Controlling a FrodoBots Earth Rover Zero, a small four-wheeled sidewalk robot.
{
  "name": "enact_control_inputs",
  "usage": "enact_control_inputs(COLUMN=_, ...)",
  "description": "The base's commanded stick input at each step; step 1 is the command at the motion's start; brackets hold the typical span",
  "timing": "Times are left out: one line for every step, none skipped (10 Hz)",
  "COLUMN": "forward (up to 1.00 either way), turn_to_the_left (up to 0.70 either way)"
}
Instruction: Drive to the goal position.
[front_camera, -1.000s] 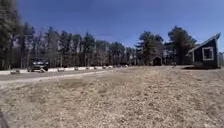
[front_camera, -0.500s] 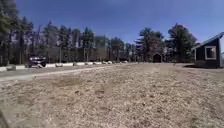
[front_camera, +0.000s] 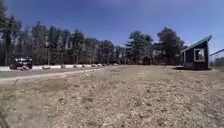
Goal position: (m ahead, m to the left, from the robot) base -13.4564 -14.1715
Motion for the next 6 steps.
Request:
enact_control_inputs(forward=0.7, turn_to_the_left=0.0)
enact_control_inputs(forward=0.7, turn_to_the_left=0.0)
enact_control_inputs(forward=0.7, turn_to_the_left=0.0)
enact_control_inputs(forward=0.7, turn_to_the_left=0.0)
enact_control_inputs(forward=0.7, turn_to_the_left=0.0)
enact_control_inputs(forward=0.7, turn_to_the_left=0.0)
